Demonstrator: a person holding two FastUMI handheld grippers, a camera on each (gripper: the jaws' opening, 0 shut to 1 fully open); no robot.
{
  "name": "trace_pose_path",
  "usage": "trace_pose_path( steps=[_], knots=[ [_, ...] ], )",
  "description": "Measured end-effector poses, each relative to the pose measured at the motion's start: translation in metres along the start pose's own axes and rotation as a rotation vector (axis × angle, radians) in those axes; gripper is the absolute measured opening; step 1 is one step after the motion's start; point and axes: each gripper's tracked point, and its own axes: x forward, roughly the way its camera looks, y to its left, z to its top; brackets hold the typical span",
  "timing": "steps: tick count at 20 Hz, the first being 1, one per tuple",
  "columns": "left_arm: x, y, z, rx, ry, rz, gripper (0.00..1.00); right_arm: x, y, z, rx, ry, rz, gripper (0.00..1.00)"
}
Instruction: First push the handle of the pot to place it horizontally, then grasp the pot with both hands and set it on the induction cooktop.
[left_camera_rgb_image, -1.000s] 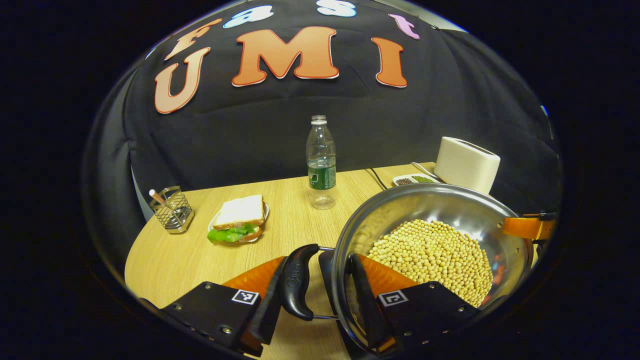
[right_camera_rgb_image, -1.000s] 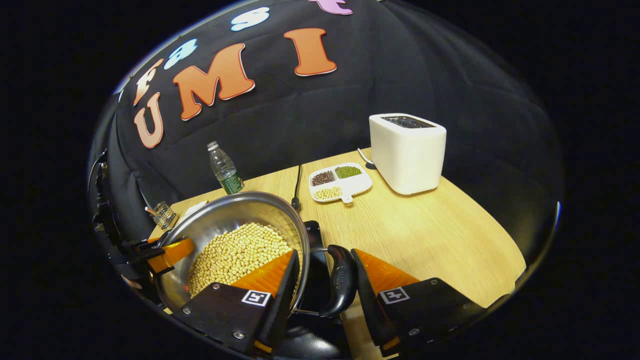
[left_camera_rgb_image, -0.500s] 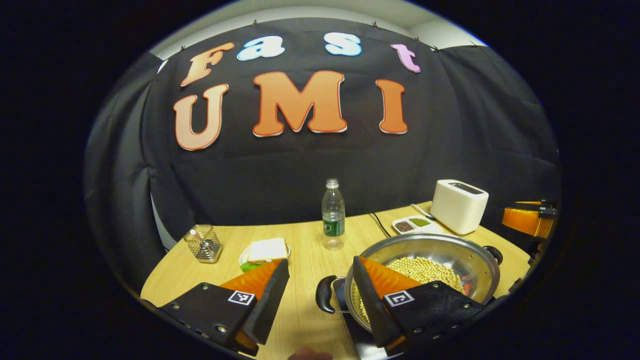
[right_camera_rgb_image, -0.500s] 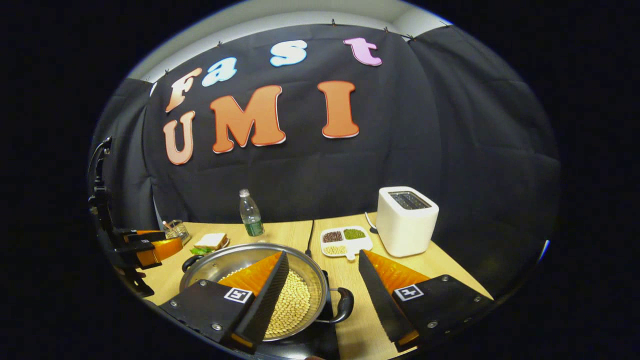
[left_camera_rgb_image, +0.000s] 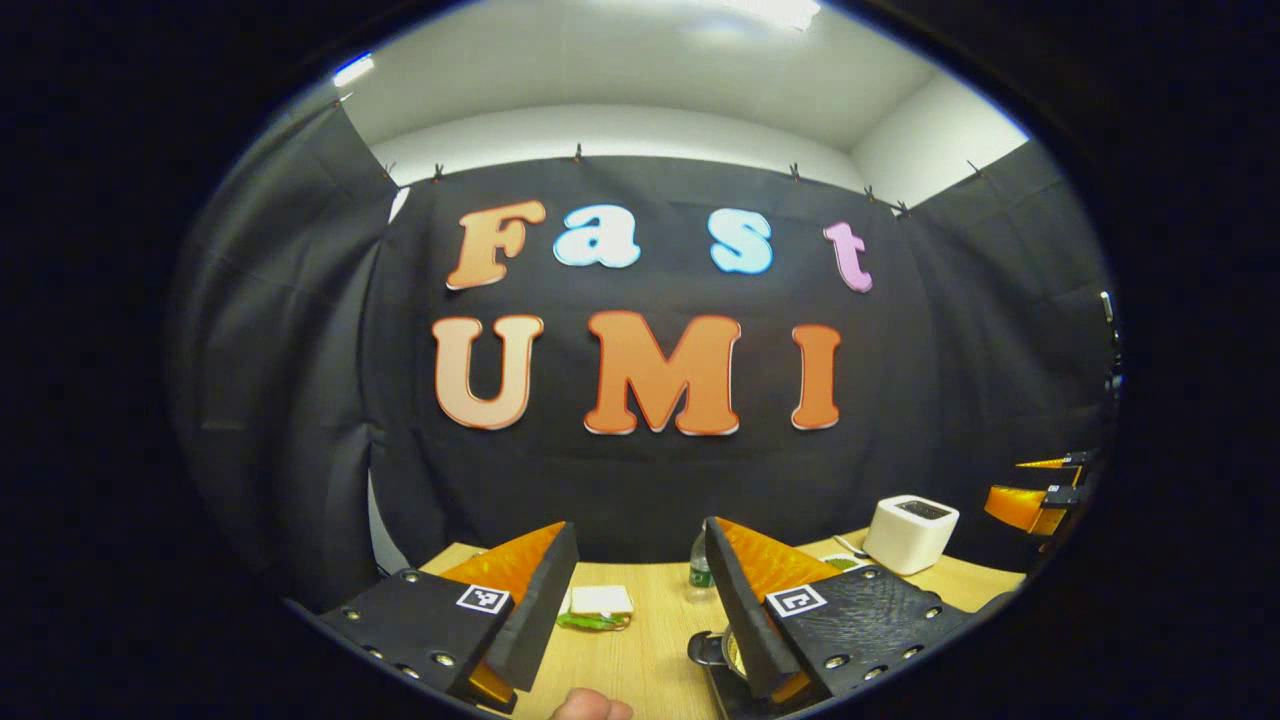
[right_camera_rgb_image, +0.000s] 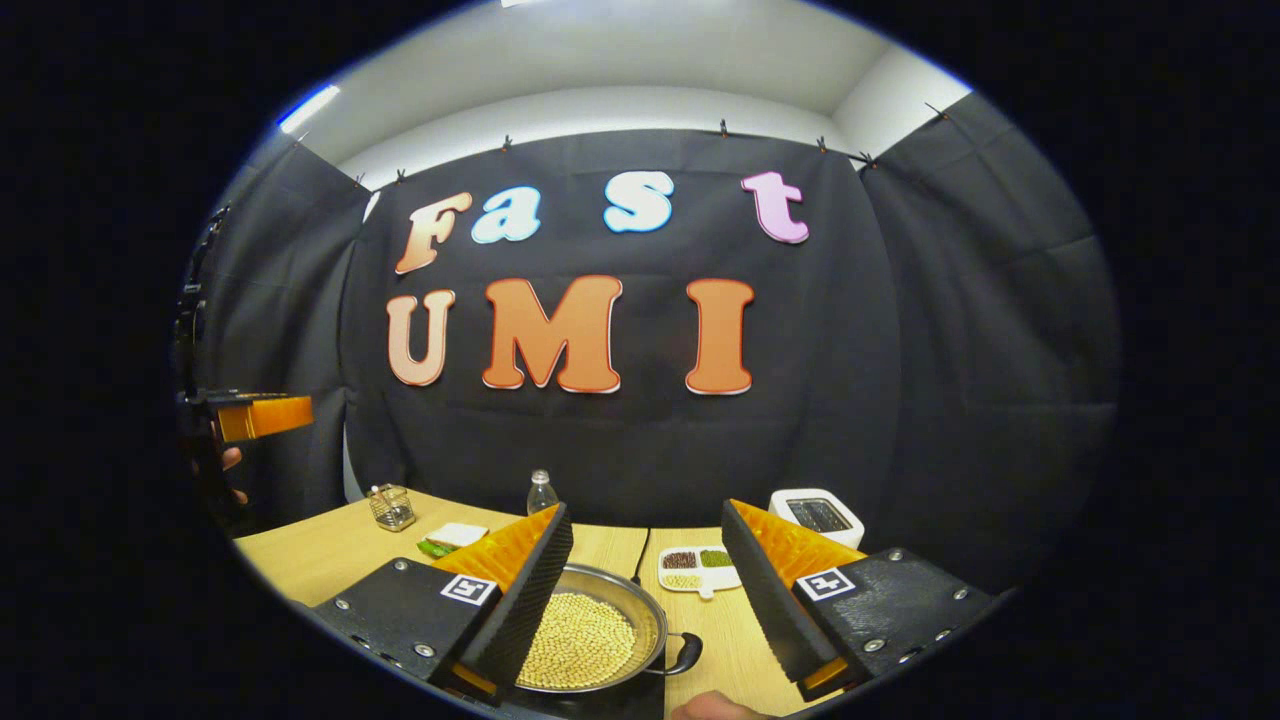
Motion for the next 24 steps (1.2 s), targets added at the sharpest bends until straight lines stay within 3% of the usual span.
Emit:
trace_pose_path(
  steps=[4, 7, 10, 12, 13, 14, 15, 16, 24],
  knots=[
    [-0.028, 0.024, 0.055, 0.028, -0.085, 0.055, 0.76, -0.013, 0.003, 0.041, -0.006, -0.075, 0.023, 0.93],
    [-0.057, 0.035, 0.096, 0.103, -0.183, 0.117, 0.76, -0.023, 0.004, 0.066, -0.008, -0.114, 0.048, 0.93],
    [-0.084, 0.005, 0.112, 0.019, -0.191, 0.042, 0.76, -0.031, 0.006, 0.087, -0.011, -0.145, 0.061, 0.93],
    [-0.079, 0.024, 0.137, 0.085, -0.238, 0.100, 0.75, -0.039, 0.001, 0.097, -0.014, -0.168, 0.056, 0.98],
    [-0.079, 0.019, 0.145, 0.088, -0.244, 0.100, 0.75, -0.042, -0.001, 0.102, -0.017, -0.179, 0.050, 0.93],
    [-0.080, 0.015, 0.147, 0.095, -0.247, 0.104, 0.75, -0.045, -0.002, 0.107, -0.022, -0.187, 0.051, 0.98],
    [-0.079, 0.015, 0.150, 0.110, -0.249, 0.112, 0.75, -0.047, -0.004, 0.111, -0.029, -0.188, 0.054, 0.93],
    [-0.078, 0.014, 0.152, 0.121, -0.248, 0.118, 0.75, -0.049, -0.005, 0.116, -0.033, -0.188, 0.055, 0.97],
    [-0.093, -0.001, 0.171, 0.137, -0.297, 0.121, 0.76, -0.068, -0.019, 0.159, -0.037, -0.286, 0.062, 0.94]
  ],
)
